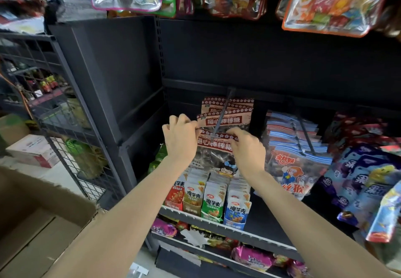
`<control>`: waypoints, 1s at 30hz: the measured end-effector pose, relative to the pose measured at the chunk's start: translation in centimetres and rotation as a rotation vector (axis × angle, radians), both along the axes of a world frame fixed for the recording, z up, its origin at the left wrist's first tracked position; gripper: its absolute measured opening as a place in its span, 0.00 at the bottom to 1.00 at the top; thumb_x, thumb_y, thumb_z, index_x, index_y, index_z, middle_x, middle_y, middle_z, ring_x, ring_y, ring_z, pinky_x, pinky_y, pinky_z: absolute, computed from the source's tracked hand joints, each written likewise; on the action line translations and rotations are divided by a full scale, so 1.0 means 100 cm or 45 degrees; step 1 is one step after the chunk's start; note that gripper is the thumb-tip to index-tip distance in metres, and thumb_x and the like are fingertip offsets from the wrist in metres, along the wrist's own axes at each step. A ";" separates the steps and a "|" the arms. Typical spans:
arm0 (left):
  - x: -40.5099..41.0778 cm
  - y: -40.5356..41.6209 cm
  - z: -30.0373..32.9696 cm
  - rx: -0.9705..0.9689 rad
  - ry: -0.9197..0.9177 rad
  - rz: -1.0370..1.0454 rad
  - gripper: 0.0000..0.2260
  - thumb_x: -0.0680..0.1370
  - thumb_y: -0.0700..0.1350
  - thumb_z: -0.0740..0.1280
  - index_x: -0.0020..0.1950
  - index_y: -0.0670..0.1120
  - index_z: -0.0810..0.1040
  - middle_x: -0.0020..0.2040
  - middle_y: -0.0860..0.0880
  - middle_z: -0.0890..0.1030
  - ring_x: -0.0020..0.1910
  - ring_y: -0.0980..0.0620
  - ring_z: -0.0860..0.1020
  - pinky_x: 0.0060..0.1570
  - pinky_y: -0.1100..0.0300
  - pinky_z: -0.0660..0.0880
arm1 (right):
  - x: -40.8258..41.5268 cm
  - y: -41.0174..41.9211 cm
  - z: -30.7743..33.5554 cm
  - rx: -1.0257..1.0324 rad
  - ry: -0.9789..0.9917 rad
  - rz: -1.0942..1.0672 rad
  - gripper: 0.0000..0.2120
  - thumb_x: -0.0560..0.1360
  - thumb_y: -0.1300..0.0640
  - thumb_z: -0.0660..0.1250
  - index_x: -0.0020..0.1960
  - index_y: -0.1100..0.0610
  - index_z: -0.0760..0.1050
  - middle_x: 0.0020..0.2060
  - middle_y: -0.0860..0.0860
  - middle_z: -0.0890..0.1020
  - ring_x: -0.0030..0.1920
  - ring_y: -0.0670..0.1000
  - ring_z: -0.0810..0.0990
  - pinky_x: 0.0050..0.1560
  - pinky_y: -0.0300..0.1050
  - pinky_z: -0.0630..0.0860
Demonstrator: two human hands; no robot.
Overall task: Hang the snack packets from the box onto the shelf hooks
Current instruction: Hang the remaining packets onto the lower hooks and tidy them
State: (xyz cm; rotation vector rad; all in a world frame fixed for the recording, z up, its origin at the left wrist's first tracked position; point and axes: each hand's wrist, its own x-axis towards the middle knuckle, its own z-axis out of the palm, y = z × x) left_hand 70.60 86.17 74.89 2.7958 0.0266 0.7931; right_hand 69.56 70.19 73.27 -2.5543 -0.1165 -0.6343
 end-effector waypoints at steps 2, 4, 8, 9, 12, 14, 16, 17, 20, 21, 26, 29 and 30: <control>0.009 -0.004 0.002 0.186 0.001 -0.059 0.12 0.80 0.46 0.60 0.62 0.52 0.77 0.59 0.51 0.75 0.60 0.48 0.68 0.58 0.53 0.63 | 0.010 -0.002 0.003 -0.089 -0.011 -0.011 0.15 0.78 0.63 0.61 0.62 0.52 0.75 0.51 0.52 0.82 0.47 0.56 0.81 0.41 0.48 0.77; 0.020 -0.009 0.004 0.287 0.040 -0.107 0.13 0.80 0.43 0.60 0.62 0.52 0.75 0.58 0.51 0.76 0.60 0.48 0.69 0.60 0.53 0.62 | 0.021 -0.004 0.006 -0.089 -0.018 -0.015 0.15 0.78 0.64 0.61 0.63 0.53 0.75 0.50 0.53 0.82 0.46 0.57 0.81 0.40 0.49 0.77; 0.044 -0.019 0.013 0.229 0.125 -0.052 0.13 0.77 0.37 0.61 0.57 0.50 0.77 0.52 0.50 0.79 0.56 0.46 0.73 0.55 0.53 0.64 | 0.045 -0.008 0.009 -0.118 0.024 -0.061 0.18 0.78 0.66 0.60 0.64 0.52 0.74 0.49 0.54 0.83 0.47 0.58 0.82 0.40 0.48 0.77; 0.049 -0.021 0.014 0.226 0.143 -0.042 0.13 0.77 0.37 0.61 0.57 0.49 0.78 0.51 0.50 0.79 0.56 0.46 0.73 0.54 0.52 0.65 | 0.051 -0.008 0.009 -0.114 0.030 -0.072 0.19 0.78 0.66 0.60 0.65 0.52 0.73 0.50 0.54 0.82 0.48 0.57 0.82 0.39 0.47 0.76; 0.063 -0.029 0.018 0.228 0.201 -0.046 0.14 0.76 0.34 0.60 0.58 0.46 0.77 0.54 0.47 0.78 0.58 0.44 0.73 0.55 0.50 0.67 | 0.066 -0.007 0.011 -0.097 0.035 -0.117 0.18 0.77 0.66 0.60 0.65 0.54 0.73 0.57 0.55 0.78 0.56 0.57 0.77 0.42 0.48 0.74; 0.072 -0.030 0.017 0.211 0.173 -0.092 0.16 0.76 0.36 0.62 0.62 0.46 0.74 0.59 0.46 0.75 0.60 0.43 0.71 0.56 0.50 0.67 | 0.073 -0.007 0.010 -0.126 -0.003 -0.115 0.19 0.76 0.66 0.62 0.66 0.55 0.72 0.63 0.56 0.72 0.63 0.57 0.70 0.50 0.53 0.75; 0.079 -0.027 0.014 0.183 0.080 -0.237 0.21 0.75 0.41 0.66 0.67 0.45 0.69 0.65 0.45 0.70 0.64 0.44 0.68 0.60 0.51 0.67 | 0.076 -0.007 0.008 -0.135 -0.138 -0.064 0.22 0.73 0.67 0.65 0.67 0.58 0.71 0.66 0.58 0.69 0.66 0.59 0.67 0.61 0.56 0.73; 0.081 -0.024 0.011 0.162 0.050 -0.332 0.24 0.75 0.43 0.66 0.70 0.44 0.67 0.69 0.45 0.67 0.67 0.44 0.66 0.63 0.52 0.65 | 0.076 -0.007 0.006 -0.144 -0.204 -0.028 0.25 0.71 0.67 0.66 0.67 0.60 0.70 0.67 0.59 0.68 0.67 0.60 0.66 0.65 0.56 0.70; 0.089 -0.011 0.002 0.219 0.113 -0.510 0.33 0.76 0.47 0.64 0.77 0.43 0.54 0.77 0.46 0.55 0.76 0.48 0.52 0.73 0.55 0.51 | 0.079 -0.006 0.002 -0.334 -0.158 0.030 0.33 0.71 0.63 0.67 0.74 0.62 0.60 0.73 0.59 0.62 0.74 0.58 0.58 0.75 0.53 0.52; 0.095 -0.007 0.000 0.293 0.179 -0.523 0.35 0.76 0.50 0.64 0.77 0.43 0.49 0.78 0.46 0.50 0.77 0.49 0.47 0.74 0.56 0.46 | 0.080 -0.005 0.003 -0.420 -0.057 0.041 0.35 0.73 0.59 0.66 0.76 0.61 0.54 0.75 0.58 0.58 0.76 0.57 0.53 0.75 0.51 0.44; 0.131 -0.007 0.010 0.505 0.422 -0.582 0.44 0.75 0.61 0.63 0.77 0.45 0.39 0.78 0.48 0.40 0.76 0.50 0.39 0.73 0.54 0.39 | 0.099 0.002 0.015 -0.676 0.237 -0.060 0.38 0.77 0.43 0.58 0.78 0.58 0.45 0.77 0.53 0.52 0.77 0.51 0.48 0.73 0.53 0.35; 0.140 -0.012 0.010 0.564 0.494 -0.592 0.41 0.77 0.58 0.63 0.77 0.46 0.39 0.78 0.49 0.40 0.76 0.50 0.40 0.73 0.54 0.39 | 0.108 0.003 0.021 -0.729 0.342 -0.063 0.41 0.76 0.40 0.59 0.78 0.57 0.44 0.77 0.52 0.51 0.77 0.49 0.48 0.74 0.53 0.35; 0.143 -0.013 0.010 0.568 0.509 -0.598 0.40 0.78 0.57 0.62 0.77 0.47 0.40 0.78 0.49 0.40 0.77 0.50 0.41 0.73 0.54 0.40 | 0.112 0.003 0.023 -0.725 0.368 -0.056 0.41 0.76 0.39 0.59 0.78 0.56 0.45 0.77 0.52 0.51 0.77 0.49 0.49 0.74 0.53 0.36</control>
